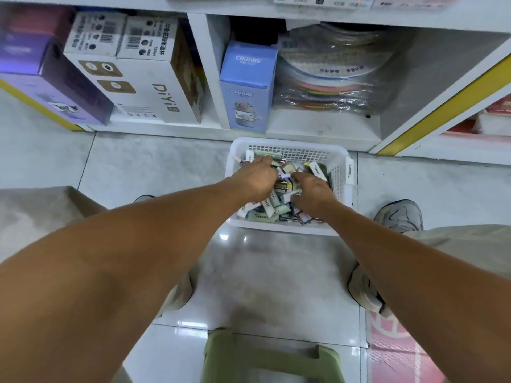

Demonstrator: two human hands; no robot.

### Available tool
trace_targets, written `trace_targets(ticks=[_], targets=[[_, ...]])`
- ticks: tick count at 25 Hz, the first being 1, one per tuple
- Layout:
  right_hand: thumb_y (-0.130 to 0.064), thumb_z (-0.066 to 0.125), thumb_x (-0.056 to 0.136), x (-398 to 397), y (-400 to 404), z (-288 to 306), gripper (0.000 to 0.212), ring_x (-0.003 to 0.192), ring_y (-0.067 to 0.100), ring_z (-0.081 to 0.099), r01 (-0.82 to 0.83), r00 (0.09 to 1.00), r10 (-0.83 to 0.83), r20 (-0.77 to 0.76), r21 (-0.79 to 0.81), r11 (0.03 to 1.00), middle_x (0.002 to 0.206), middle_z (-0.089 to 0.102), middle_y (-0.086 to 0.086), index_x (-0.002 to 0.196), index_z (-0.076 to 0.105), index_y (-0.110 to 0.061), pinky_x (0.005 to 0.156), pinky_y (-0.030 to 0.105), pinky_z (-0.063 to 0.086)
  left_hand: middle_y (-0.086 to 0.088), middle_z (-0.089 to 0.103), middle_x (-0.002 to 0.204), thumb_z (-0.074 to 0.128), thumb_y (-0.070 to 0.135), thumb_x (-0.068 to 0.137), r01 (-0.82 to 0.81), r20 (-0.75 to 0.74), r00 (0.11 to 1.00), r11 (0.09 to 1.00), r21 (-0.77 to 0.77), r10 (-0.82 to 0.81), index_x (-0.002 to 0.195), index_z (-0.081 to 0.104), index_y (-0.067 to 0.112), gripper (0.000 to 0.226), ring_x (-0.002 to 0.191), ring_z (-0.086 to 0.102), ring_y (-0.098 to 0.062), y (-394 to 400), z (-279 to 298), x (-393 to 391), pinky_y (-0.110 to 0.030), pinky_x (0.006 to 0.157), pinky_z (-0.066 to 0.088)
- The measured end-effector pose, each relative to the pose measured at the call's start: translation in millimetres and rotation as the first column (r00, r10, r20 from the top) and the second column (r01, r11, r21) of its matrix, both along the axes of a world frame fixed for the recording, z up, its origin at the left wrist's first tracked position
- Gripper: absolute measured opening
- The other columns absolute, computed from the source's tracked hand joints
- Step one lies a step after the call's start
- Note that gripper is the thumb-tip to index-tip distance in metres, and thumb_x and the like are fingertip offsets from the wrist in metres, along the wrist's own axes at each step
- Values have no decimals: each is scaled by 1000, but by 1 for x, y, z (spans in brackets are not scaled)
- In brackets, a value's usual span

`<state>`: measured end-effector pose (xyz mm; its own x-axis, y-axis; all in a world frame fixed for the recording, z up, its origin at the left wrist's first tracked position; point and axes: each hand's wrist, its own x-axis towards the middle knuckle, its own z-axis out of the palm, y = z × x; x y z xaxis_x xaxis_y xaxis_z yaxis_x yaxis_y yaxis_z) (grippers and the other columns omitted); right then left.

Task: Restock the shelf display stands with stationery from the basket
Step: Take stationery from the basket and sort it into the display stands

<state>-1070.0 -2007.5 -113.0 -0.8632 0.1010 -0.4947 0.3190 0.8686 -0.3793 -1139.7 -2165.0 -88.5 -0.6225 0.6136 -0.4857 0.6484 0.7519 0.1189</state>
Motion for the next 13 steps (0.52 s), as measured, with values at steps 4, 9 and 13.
trace_targets(ticks=[4, 9, 13], targets=[[-24, 77, 75, -2, 4, -11, 45, 116, 28, 54, -191, 979, 185, 82, 67, 979, 122, 60, 8, 118, 63, -15, 95, 40, 50, -20, 36, 143, 52, 18, 97, 182, 66, 983, 972, -147, -173, 137, 48, 12, 41, 127, 38, -37, -3, -32, 2, -54, 98, 38], [-16, 73, 76, 4, 13, -12, 53, 122, 22, 53, -162, 978, 164, 126, -30, 986, 128, 59, 1, 128, 64, -25, 100, 39, 49, -9, 38, 139, 39, 55, 98, 300, 167, 944, 951, -81, -283, 141, 39, 19, 57, 125, 36, -30, 1, -48, 6, -55, 100, 30], [-11, 70, 76, 6, 17, -8, 62, 124, 25, 49, -238, 950, 249, 187, -77, 968, 131, 55, 4, 135, 58, -26, 101, 40, 47, -5, 35, 145, 43, 52, 97, 306, 184, 938, 951, -41, -294, 145, 36, 19, 59, 127, 35, -27, 2, -49, 3, -52, 101, 33]])
